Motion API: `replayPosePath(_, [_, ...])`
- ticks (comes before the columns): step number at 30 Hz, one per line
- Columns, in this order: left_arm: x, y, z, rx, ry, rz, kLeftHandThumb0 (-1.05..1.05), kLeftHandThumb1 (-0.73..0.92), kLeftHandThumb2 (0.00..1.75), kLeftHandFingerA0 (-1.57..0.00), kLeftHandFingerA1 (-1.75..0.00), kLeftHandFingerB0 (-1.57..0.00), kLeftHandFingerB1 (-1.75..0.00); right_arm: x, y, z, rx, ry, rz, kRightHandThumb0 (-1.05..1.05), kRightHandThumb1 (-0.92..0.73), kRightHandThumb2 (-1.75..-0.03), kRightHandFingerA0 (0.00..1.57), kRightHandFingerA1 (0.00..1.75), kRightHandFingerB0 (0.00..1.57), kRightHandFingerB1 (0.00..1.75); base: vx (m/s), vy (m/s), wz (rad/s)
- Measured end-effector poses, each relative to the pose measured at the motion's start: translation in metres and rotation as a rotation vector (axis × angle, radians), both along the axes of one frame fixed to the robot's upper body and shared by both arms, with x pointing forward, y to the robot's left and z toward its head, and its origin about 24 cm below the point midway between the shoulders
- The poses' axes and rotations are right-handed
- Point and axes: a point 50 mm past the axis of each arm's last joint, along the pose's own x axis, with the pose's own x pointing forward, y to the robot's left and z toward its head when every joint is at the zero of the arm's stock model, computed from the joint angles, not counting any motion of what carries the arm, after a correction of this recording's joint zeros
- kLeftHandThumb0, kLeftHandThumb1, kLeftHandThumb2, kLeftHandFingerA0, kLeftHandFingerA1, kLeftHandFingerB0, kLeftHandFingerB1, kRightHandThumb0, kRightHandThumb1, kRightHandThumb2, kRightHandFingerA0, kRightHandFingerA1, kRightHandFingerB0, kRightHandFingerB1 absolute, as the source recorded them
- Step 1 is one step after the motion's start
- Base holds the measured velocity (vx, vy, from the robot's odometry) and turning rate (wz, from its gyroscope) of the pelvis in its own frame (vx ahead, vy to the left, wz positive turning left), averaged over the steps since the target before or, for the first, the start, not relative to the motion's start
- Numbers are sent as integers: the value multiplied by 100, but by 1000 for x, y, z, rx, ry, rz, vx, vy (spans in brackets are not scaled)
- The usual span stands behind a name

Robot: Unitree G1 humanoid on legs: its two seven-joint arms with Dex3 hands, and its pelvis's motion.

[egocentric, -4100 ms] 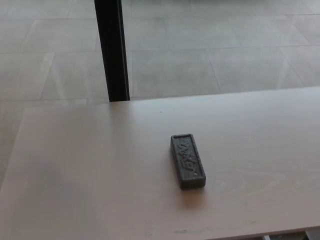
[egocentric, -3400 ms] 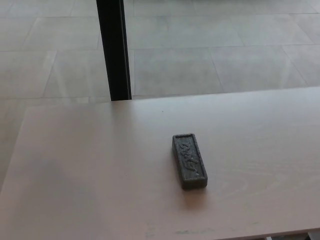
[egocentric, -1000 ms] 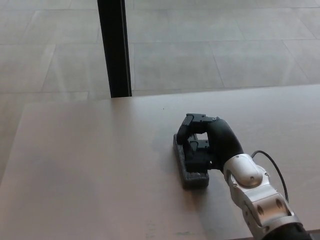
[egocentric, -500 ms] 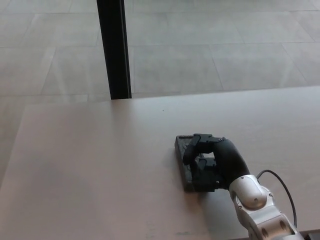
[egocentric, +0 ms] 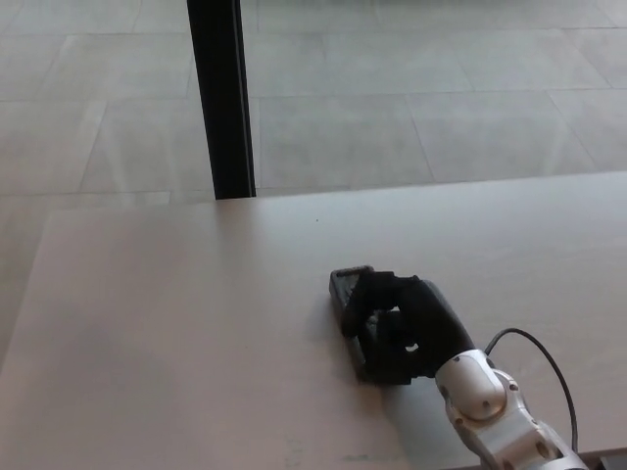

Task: The robot uses its right hand to hold the eraser kept in the middle of the desk and use it to wipe the desk by swiping its surface twice

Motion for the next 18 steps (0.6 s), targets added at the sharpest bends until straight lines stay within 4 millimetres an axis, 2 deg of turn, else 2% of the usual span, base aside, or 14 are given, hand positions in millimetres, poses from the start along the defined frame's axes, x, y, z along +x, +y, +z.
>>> replayPosePath(1, [0, 0, 0, 3, 0, -3, -71, 82, 64, -45, -94, -45, -71, 0, -1, 0, -2, -3, 0, -20, -51, -125, 88, 175, 80, 165, 0, 0, 0])
replayPosePath(3, [0, 0, 0, 7, 2, -9, -71, 80, 66, -44, -95, -41, -69, -1, -4, -2, -3, -7, -1, -20, -45, -138, 90, 175, 79, 162, 0, 0, 0])
replayPosePath(7, [0, 0, 1, 13, 3, -14, -70, 81, 65, -45, -99, -46, -77, -3, -6, -3, 0, -18, 1, -18, -45, -137, 90, 175, 78, 160, 0, 0, 0])
replayPosePath(8, [0, 0, 1, 15, 1, -16, -70, 81, 64, -45, -100, -48, -78, -3, -7, -4, 1, -21, 1, -23, -45, -135, 89, 175, 78, 167, 0, 0, 0])
replayPosePath(14, [1, 0, 1, 16, -1, -18, -73, 83, 65, -40, -99, -43, -75, -7, -12, -6, 28, -29, -17, -22, -48, -130, 92, 175, 77, 169, 0, 0, 0])
replayPosePath(18, [1, 0, 2, 20, -1, -25, -72, 81, 64, -45, -95, -47, -74, -7, -15, -6, 39, -31, -33, -22, -44, -139, 96, 175, 81, 167, 0, 0, 0])
